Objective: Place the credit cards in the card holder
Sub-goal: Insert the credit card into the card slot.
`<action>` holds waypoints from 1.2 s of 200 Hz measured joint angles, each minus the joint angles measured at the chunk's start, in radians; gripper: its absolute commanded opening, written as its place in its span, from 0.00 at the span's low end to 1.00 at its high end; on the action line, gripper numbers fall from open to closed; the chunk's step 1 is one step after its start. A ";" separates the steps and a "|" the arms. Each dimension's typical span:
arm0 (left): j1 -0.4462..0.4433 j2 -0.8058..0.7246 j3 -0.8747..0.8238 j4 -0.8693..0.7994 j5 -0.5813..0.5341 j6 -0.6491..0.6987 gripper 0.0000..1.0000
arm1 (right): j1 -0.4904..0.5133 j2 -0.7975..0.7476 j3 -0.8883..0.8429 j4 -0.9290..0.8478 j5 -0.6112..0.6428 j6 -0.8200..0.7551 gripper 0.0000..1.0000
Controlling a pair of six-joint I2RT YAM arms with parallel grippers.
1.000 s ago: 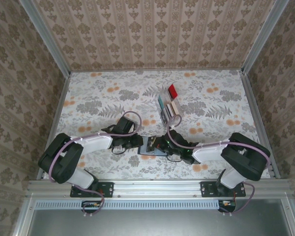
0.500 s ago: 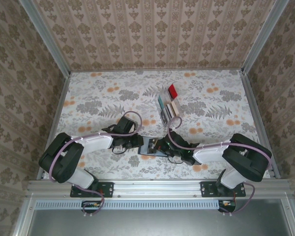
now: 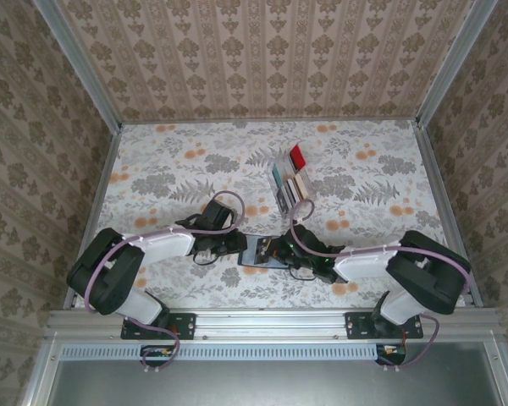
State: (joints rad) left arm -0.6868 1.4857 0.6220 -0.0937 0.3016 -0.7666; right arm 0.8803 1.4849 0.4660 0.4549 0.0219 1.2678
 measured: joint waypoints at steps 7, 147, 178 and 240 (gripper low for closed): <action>0.000 0.000 0.000 0.000 0.000 0.000 0.23 | -0.006 -0.029 -0.004 -0.030 0.000 -0.006 0.00; 0.004 0.002 0.008 -0.010 -0.034 0.000 0.23 | -0.032 0.016 -0.040 0.036 -0.008 -0.006 0.00; 0.008 0.000 0.008 -0.010 -0.043 0.000 0.23 | -0.032 0.026 -0.050 0.088 -0.009 0.000 0.00; -0.001 0.000 0.009 -0.010 -0.033 0.000 0.23 | -0.031 -0.055 -0.058 0.054 -0.008 -0.005 0.00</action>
State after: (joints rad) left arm -0.6880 1.4860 0.6312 -0.1040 0.2684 -0.7666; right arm 0.8497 1.4303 0.4084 0.5087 0.0139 1.2633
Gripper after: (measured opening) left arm 0.233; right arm 0.049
